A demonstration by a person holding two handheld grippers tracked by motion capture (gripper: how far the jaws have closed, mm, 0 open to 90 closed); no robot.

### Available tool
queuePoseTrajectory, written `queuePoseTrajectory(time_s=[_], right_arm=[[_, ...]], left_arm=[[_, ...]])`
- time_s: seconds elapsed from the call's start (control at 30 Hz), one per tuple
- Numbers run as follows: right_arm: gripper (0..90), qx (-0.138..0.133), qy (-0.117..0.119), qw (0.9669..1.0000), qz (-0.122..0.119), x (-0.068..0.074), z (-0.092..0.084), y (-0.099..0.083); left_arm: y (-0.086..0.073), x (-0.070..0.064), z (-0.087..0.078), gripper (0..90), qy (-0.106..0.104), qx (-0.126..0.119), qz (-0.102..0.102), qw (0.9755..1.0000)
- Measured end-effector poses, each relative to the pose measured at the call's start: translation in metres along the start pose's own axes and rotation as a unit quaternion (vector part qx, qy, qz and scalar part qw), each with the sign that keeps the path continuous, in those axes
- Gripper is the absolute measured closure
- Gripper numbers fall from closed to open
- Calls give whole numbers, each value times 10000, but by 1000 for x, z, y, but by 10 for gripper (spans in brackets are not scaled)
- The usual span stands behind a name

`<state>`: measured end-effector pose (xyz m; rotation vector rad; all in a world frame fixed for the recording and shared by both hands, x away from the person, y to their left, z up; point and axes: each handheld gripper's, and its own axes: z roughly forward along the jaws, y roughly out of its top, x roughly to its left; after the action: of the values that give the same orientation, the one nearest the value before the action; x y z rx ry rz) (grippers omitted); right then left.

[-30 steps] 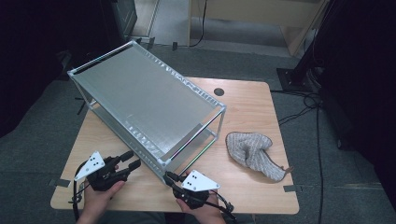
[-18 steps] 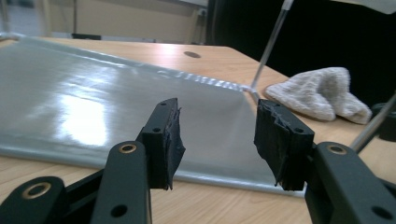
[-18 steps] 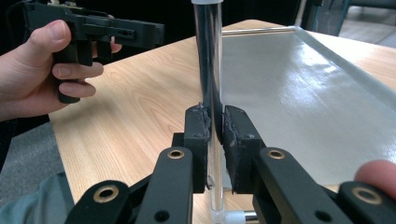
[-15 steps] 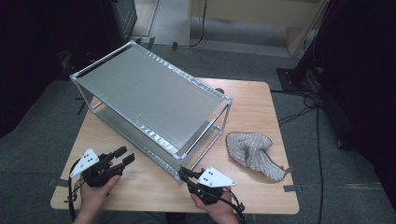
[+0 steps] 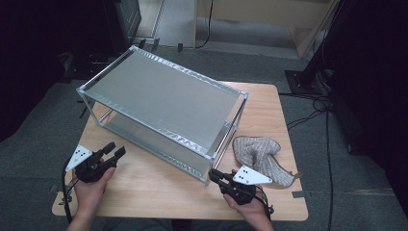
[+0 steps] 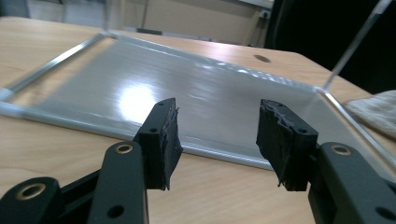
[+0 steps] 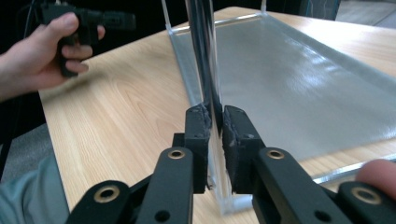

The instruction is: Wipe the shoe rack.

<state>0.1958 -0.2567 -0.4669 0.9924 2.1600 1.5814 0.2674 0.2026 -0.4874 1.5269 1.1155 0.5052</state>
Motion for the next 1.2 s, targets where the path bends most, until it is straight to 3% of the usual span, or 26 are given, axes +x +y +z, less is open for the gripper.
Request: queuePoseTrajectory(time_s=[0.07, 0.13, 0.17, 0.23, 0.3, 0.37, 0.43, 0.53, 0.6, 0.67, 0.93, 1.2], right_arm=[[900, 37, -109, 9999, 14, -5, -5, -4], [899, 142, -278, 9994, 114, -12, -9, -8], [879, 140, -231, 9994, 205, -15, -11, -9], [786, 137, -62, 9995, 281, -16, -14, -10], [632, 53, 110, 9995, 275, -11, -15, -10], [522, -20, -20, 9998, 205, -5, -11, -9], [516, -50, -146, 9997, 164, -1, -5, -8], [564, -144, -212, 9997, 31, 8, 6, -5], [702, -171, -535, 9983, -140, 15, 12, -2], [804, -227, -704, 9972, -109, 17, 14, 0], [818, -180, -437, 9985, -269, 11, 1, -5], [818, -140, -273, 9990, -335, -7, -18, -9]], left_arm=[[3, 7, 1, 475, 120, -32, 0, 9999], [5, 13, 4, 474, 269, -21, 33, 9996], [5, 16, 6, 474, 340, 3, 59, 9994], [6, 24, 9, 471, 450, 48, 71, 9990], [7, 30, 10, 468, 534, 69, 92, 9985], [8, 37, 13, 468, 614, 69, 70, 9981], [11, 42, 17, 468, 685, 85, 79, 9976], [17, 49, 22, 468, 780, 79, 66, 9969], [20, 53, 25, 467, 843, 74, 47, 9964], [23, 57, 28, 466, 943, 94, 71, 9955], [29, 64, 35, 456, 1336, 43, 40, 9910], [31, 72, 38, 452, 1680, 48, -89, 9857]])
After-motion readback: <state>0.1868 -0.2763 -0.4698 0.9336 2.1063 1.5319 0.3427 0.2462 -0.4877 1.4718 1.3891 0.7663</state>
